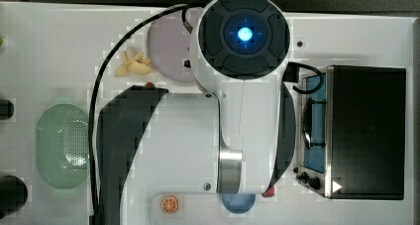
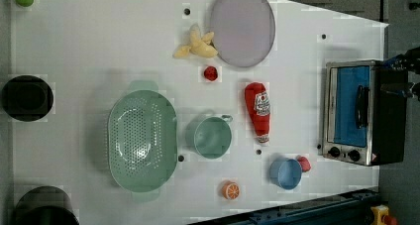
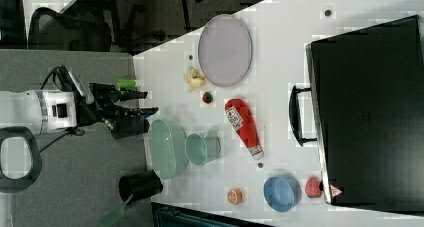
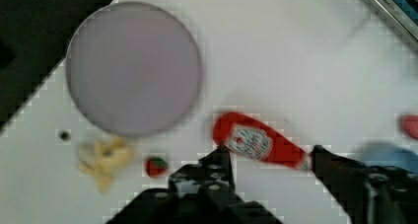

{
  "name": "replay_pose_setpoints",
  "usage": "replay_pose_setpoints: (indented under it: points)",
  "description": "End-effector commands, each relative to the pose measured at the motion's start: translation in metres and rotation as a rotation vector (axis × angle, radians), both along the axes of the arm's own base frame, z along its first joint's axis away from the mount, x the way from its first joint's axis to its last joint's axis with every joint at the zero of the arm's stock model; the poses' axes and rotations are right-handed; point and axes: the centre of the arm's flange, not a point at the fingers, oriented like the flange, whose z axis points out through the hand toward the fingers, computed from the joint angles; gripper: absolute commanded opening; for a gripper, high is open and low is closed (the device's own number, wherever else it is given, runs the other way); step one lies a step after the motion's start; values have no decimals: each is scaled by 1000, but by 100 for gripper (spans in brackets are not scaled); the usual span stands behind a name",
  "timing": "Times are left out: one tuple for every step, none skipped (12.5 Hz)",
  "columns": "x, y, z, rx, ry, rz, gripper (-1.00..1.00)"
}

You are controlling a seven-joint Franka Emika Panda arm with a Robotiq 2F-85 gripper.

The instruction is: Pick Ketchup from the table and place it in strainer.

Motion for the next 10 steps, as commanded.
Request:
replay_pose_setpoints:
  points:
    - [-83,-15,51,-8,22,-10,59]
    - [-82,-13,47,-8,31,-1,81]
    - [-80,-10,38,-7,48,21,100]
    - [-77,-7,26,-6,73,50,100]
    - [-74,-2,11,-3,104,84,100]
    - [-71,3,-7,1,139,123,100]
    - [-67,8,-27,6,169,161,100]
    - [-62,12,-47,11,184,200,100]
    - [-55,16,-66,17,186,249,100]
    - [-48,19,-84,23,179,311,100]
